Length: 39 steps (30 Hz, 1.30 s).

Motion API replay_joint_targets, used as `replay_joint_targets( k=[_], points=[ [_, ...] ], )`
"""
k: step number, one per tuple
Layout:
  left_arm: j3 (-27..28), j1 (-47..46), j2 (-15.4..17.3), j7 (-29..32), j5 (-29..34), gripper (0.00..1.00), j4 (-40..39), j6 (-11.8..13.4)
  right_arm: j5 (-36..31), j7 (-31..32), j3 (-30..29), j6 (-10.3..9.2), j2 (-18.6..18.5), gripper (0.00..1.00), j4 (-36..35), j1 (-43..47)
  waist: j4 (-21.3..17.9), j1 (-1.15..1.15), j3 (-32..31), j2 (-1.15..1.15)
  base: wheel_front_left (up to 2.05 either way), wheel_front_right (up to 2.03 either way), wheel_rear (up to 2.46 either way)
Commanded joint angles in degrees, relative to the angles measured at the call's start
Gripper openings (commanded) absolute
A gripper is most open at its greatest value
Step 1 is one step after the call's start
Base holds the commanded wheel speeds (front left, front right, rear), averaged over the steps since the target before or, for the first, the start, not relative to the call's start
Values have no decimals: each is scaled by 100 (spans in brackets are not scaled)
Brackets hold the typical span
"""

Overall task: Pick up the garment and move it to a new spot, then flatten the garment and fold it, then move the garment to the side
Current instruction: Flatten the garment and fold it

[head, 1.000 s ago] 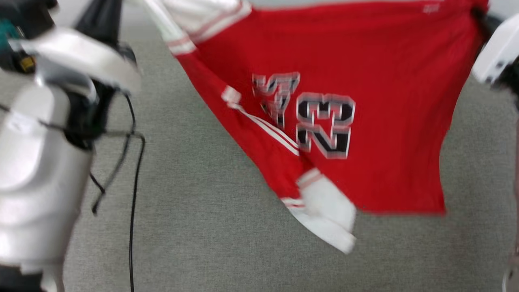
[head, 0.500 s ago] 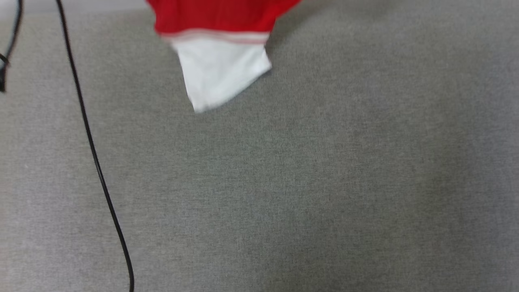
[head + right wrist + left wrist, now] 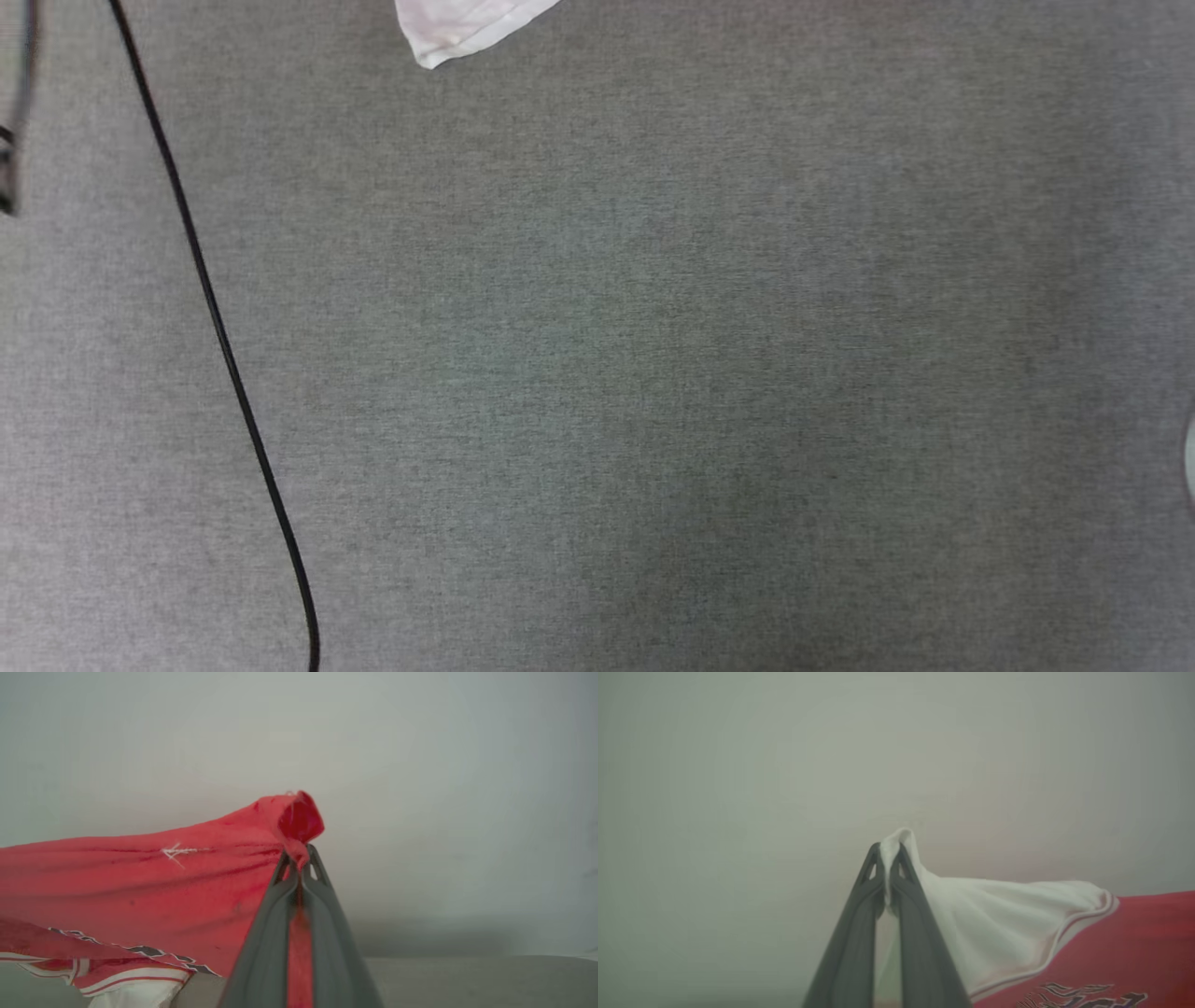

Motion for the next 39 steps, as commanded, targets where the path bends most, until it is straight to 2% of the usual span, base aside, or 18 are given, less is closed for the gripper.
replay_joint_targets(
  k=[1,7,12,19,24,25,31,39],
  points=[
    [54,205,-31,-8,-125,0,45,-37,46,-17,103,-8,-14,0,82,167,70,-1,65,0,0,0,0],
    [66,930,-176,-50,-465,0,114,-118,252,-169,638,-7,-233,0,237,741,172,-1,-32,0,0,0,0],
    [49,1914,-204,-151,-734,0,41,-156,651,-346,1090,-8,-467,0,160,1602,228,-1,-409,0,0,0,0],
    [60,4086,-130,-456,-1145,0,-354,-168,1360,-473,1503,-10,-831,0,-313,3548,257,-1,-1345,0,0,0,0],
    [81,5383,-62,-523,-1277,0,-723,-47,1653,-385,1497,-12,-1070,0,-862,4821,287,-1,-1923,0,0,0,0],
    [81,5383,-62,-523,-1277,0,-723,-47,1653,-385,1497,-12,-1070,0,-862,4821,287,-1,-1923,0,0,0,0],
    [134,6925,31,-386,-1434,0,-1566,391,1760,-114,1175,-17,-1088,0,-1737,6365,297,-1,-2485,0,0,0,0],
    [255,8837,132,14,-1717,0,-3161,1224,1649,564,530,-17,-685,0,-3018,8277,321,-1,-2982,0,0,0,0]
  ],
)
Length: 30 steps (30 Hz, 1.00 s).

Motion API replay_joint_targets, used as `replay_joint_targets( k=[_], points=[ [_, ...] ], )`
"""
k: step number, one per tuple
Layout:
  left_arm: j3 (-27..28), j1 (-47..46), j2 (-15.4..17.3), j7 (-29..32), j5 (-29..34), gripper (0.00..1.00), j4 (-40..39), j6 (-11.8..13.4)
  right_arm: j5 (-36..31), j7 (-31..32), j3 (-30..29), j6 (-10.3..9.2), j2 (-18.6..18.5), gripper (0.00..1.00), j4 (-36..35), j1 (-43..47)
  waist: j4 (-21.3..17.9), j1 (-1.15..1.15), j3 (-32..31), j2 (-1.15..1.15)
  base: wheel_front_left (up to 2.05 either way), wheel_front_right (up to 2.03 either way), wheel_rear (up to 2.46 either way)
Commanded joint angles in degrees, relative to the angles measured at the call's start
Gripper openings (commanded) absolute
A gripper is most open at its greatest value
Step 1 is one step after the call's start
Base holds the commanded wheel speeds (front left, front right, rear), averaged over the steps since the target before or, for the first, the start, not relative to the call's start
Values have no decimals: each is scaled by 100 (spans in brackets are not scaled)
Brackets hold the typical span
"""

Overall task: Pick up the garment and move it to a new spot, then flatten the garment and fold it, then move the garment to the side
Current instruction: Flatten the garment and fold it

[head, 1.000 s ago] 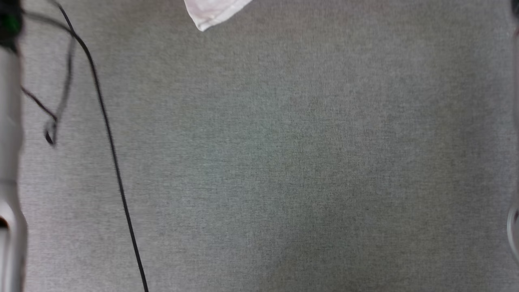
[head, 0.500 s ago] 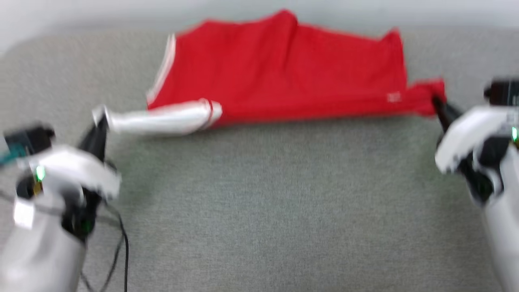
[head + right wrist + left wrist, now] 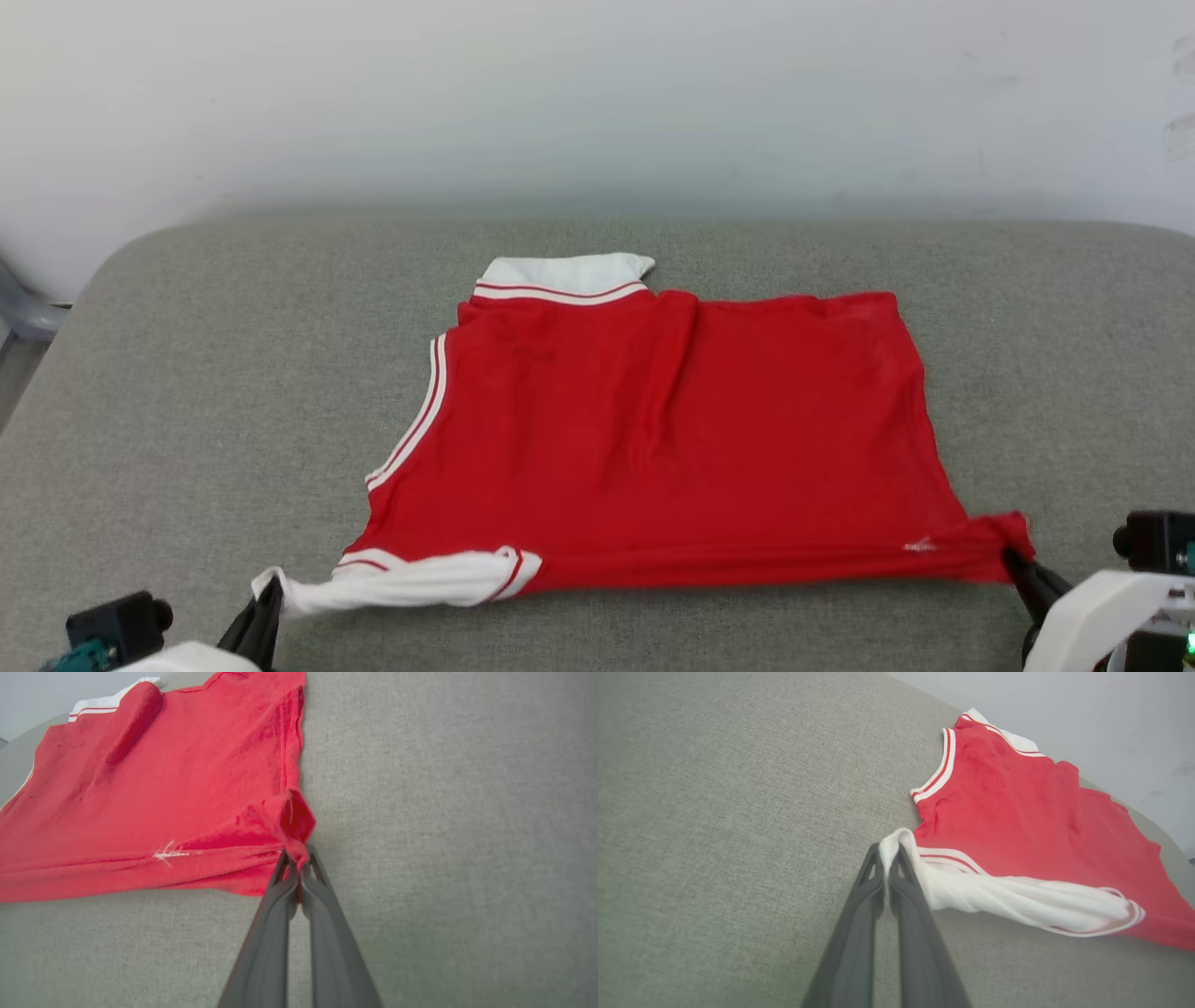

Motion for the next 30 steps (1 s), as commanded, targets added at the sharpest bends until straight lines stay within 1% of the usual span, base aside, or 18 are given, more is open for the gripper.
replay_joint_targets(
  k=[1,4,7,10,13,17,20,24,30],
  points=[
    [111,268,135,44,-27,0,-184,169,-102,70,-173,-28,45,0,-228,277,14,2,-138,0,0,0,0],
    [190,845,183,123,-108,0,-692,429,-158,459,-333,-26,321,0,-667,794,-29,2,-205,0,0,0,0],
    [226,1212,236,210,-161,0,-1127,595,-273,730,-467,-23,542,0,-1078,1167,-39,2,-206,0,0,0,0],
    [236,1386,256,244,-159,0,-1403,699,-383,927,-538,-22,680,0,-1397,1335,-69,2,-189,0,0,0,0],
    [194,1239,282,224,-53,0,-1562,730,-477,1036,-550,-22,727,0,-1566,1300,-90,2,-126,0,0,0,0],
    [31,723,277,266,110,0,-1602,616,-563,991,-493,-20,760,0,-1632,971,-78,2,88,0,0,0,0],
    [-127,212,198,291,232,0,-1432,472,-648,961,-369,-20,717,0,-1494,611,-81,2,300,0,0,0,0],
    [-263,-486,49,213,334,0,-1045,273,-711,854,-192,-19,637,0,-1193,12,-130,2,656,0,0,0,0],
    [-396,-1282,-190,55,356,0,-234,-118,-751,577,14,-18,576,0,-518,-767,-188,2,1143,0,0,0,0]
  ],
)
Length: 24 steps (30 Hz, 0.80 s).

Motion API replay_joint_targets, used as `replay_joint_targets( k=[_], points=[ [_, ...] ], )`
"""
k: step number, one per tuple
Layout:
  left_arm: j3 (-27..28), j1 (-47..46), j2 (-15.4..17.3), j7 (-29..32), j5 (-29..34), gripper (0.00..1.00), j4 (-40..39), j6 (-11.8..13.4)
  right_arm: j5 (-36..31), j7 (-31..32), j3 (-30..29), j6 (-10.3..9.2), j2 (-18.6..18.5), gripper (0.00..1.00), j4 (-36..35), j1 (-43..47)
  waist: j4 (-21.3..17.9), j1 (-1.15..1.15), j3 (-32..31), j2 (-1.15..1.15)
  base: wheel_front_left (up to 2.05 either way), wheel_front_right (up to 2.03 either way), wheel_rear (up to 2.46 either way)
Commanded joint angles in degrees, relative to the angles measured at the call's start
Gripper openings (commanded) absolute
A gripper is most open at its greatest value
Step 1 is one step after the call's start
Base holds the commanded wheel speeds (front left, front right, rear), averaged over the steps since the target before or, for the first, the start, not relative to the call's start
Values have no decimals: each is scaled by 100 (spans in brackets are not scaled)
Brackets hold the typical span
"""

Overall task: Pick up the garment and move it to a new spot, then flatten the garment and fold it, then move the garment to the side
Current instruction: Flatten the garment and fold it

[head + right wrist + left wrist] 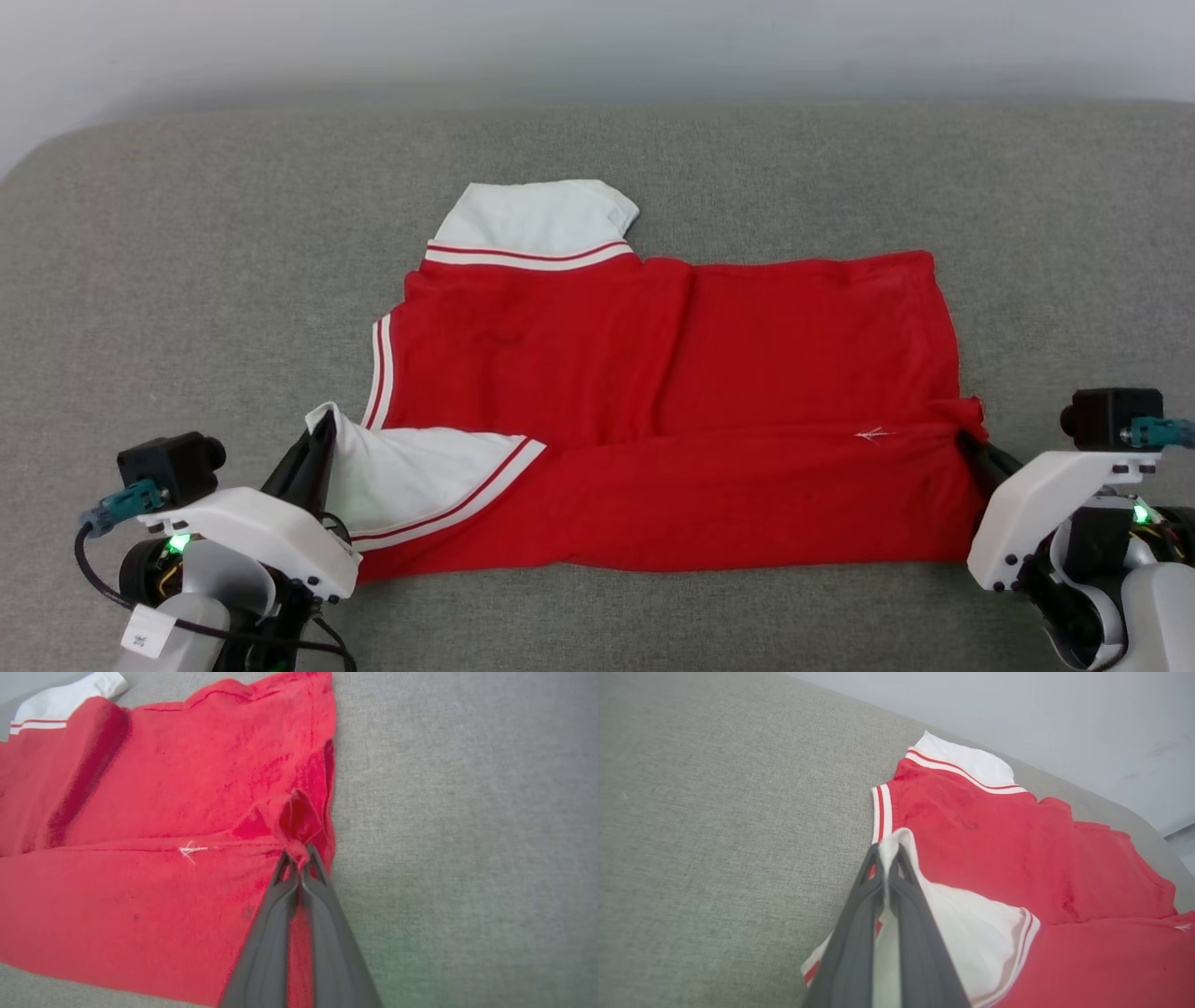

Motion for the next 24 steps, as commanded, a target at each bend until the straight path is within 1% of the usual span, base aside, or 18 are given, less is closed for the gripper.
replay_joint_targets(
  k=[1,5,6,7,8,9,10,12,17,20,24],
  points=[
    [-37,-179,-62,-38,-1,0,189,-100,-47,-84,60,-6,-27,0,183,-172,-50,-1,256,0,0,0,0],
    [-184,-488,-206,18,-39,0,710,-336,-96,-305,148,-6,-54,0,629,-381,-48,-1,416,0,0,0,0],
    [-230,-536,-241,63,-63,0,826,-406,-90,-346,180,-6,-54,9,743,-404,-47,-1,430,0,0,0,0],
    [-255,-584,-263,93,-94,10,950,-449,-101,-389,219,-6,-61,33,855,-413,-46,-1,444,0,0,0,0],
    [-272,-633,-286,116,-110,40,1048,-495,-101,-452,240,-6,-61,79,933,-408,-42,-1,447,0,0,0,0],
    [-288,-683,-314,123,-125,48,1153,-525,-71,-525,264,-7,-51,100,997,-405,-38,-1,440,0,0,0,0],
    [-305,-718,-349,104,-132,100,1238,-558,-43,-613,302,-7,-56,100,1028,-401,-32,-1,417,0,0,0,0],
    [-320,-748,-389,62,-143,100,1403,-600,-8,-925,333,-8,-73,100,1003,-370,-25,-1,342,0,0,0,0],
    [-226,-803,-315,-68,-129,100,1581,-563,8,-1829,352,-5,-35,100,745,-168,-31,-1,25,0,0,0,0],
    [-183,-707,-204,7,-137,100,1501,-492,-44,-2136,332,-5,6,100,559,20,-58,-1,-207,0,0,0,0],
    [-132,-585,41,348,-229,100,1195,-380,-97,-2266,300,-5,79,100,232,264,-107,-1,-432,0,0,0,0]
  ],
)
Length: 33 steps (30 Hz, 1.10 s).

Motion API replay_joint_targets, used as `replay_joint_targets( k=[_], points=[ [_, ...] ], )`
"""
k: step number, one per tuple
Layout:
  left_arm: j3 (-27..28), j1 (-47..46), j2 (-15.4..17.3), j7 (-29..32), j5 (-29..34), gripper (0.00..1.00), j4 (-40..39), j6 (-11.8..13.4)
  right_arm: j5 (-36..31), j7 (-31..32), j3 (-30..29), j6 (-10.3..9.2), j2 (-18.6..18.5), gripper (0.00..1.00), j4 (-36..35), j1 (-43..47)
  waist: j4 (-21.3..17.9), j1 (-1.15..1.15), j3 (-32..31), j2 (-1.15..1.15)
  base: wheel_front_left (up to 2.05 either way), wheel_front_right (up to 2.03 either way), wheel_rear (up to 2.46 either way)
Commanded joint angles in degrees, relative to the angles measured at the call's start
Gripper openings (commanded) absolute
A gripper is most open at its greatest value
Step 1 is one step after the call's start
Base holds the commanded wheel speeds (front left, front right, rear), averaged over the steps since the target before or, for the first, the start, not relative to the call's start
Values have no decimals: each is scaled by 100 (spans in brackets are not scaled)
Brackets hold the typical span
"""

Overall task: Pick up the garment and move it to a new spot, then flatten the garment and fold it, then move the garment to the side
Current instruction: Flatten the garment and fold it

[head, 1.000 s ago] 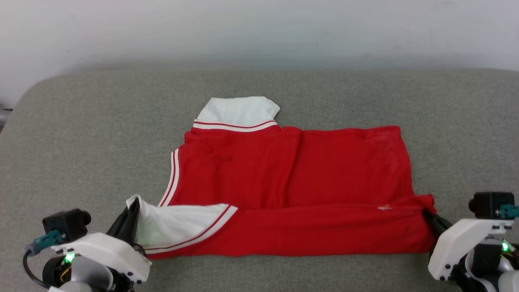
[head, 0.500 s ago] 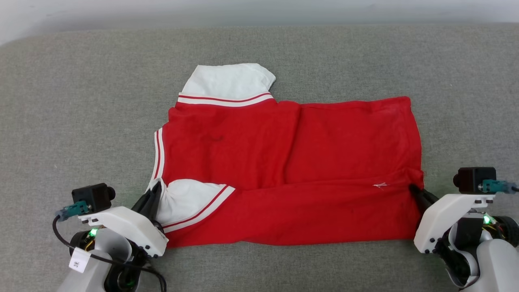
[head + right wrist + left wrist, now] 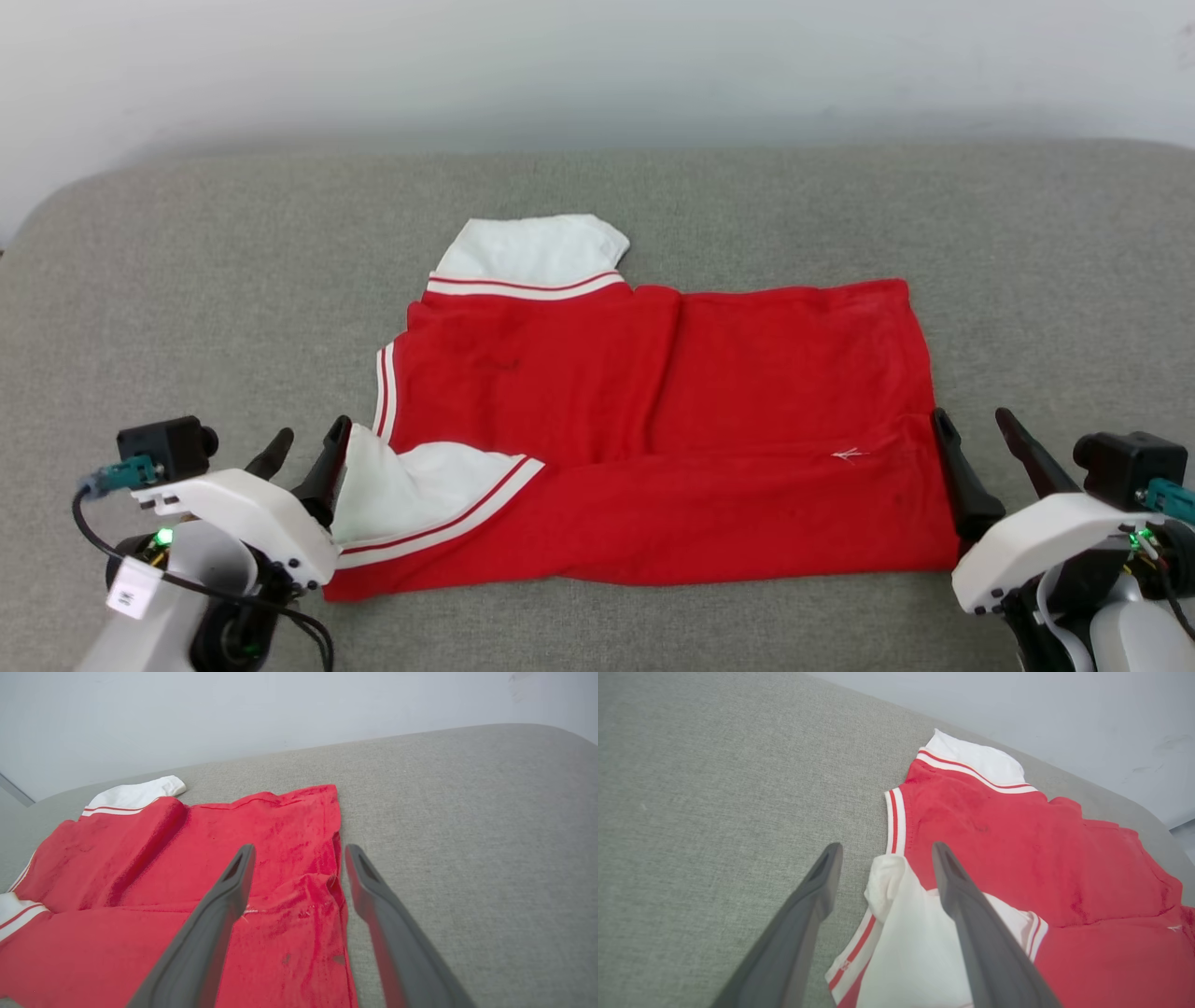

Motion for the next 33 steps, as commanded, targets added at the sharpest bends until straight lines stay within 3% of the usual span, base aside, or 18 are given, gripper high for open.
replay_joint_targets(
  k=[1,8,9,17,22,27,28,29,30,33],
  points=[
    [19,93,146,247,-76,100,-174,46,-59,3,-24,-4,56,100,-164,168,-55,0,-174,0,0,0,0],
    [-18,312,767,1735,-549,100,-1037,278,-146,169,-114,-4,207,100,-750,553,-144,0,-254,0,0,0,0],
    [-18,312,767,1735,-549,100,-1037,278,-146,169,-114,-4,207,100,-750,553,-144,0,-254,0,0,0,0],
    [-172,793,1248,3070,-930,100,-1684,826,-224,329,-130,-4,315,100,-1097,678,-311,0,61,0,0,0,0],
    [-300,985,1195,3313,-1024,100,-1592,975,-183,326,-117,-4,346,100,-1118,563,-387,0,270,0,0,0,0],
    [-478,942,923,3395,-1121,100,-1280,829,-125,372,-240,-4,352,100,-1137,497,-396,0,390,0,0,0,0],
    [-515,912,873,3388,-1122,45,-1200,784,-106,399,-282,-4,353,100,-1145,496,-390,0,401,0,0,0,0],
    [-562,884,835,3395,-1108,18,-1137,735,-54,463,-323,-4,354,100,-1152,501,-386,0,404,0,0,0,0],
    [-584,852,772,3356,-1100,0,-1085,688,-27,532,-370,-4,354,100,-1170,512,-379,0,395,0,0,0,0],
    [-624,755,670,3230,-1048,0,-997,554,14,779,-571,-4,351,100,-1222,570,-338,0,332,0,0,0,0]
  ],
)
